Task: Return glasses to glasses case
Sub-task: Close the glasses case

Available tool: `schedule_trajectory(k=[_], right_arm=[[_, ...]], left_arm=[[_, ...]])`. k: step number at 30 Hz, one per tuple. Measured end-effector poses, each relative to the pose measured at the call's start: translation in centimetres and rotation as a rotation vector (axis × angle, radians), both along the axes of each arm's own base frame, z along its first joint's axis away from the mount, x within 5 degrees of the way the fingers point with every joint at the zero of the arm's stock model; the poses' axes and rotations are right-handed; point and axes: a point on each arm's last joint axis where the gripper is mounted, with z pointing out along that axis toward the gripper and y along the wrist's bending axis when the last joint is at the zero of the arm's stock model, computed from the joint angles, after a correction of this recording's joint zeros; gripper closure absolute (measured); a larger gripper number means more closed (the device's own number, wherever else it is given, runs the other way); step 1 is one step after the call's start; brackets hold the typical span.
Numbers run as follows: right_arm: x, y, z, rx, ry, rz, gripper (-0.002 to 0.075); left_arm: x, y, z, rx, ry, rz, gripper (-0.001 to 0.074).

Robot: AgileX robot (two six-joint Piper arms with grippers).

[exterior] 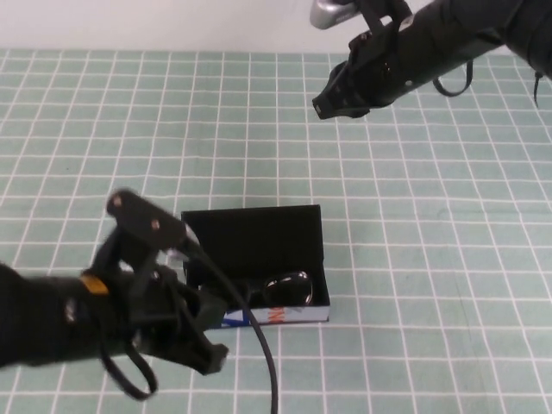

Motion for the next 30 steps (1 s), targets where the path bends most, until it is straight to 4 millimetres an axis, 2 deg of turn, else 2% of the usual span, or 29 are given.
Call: schedule_trajectory(k=[4,10,14,19,23,30], right_arm=[[1.4,0.5,-2.5,0.059,0.067,-0.022,0.0737],[3.0,2.0,-7.5,0.118,0.153,0.029,0.0737],[3.9,2.3,-10.1,0.121,0.175,0.012,0.0737],[4.5,2.5,-11.9,0.129,0.193,-0.013,0.0737],[4.5,2.7,-12.8,0.145,0.236,-0.008,0.0737],[3.3,3.1,-13.1,0.145,0.312,0.12,0.0737]], left_arm=[[-0.1,-0.7,-2.3,0.014,-0.008,0.047,0.0737],[1.1,-1.5,-4.9,0.052,0.04,0.111,0.0737],[1.6,-1.8,-6.8,0.082,0.099,0.145,0.0737],[2.1,-1.9,-8.4,0.122,0.117,0.164,0.0737],[2.4,-1.9,-8.8,0.135,0.107,0.177,0.0737],[2.6,-1.8,-8.8,0.137,0.083,0.188,0.0737]])
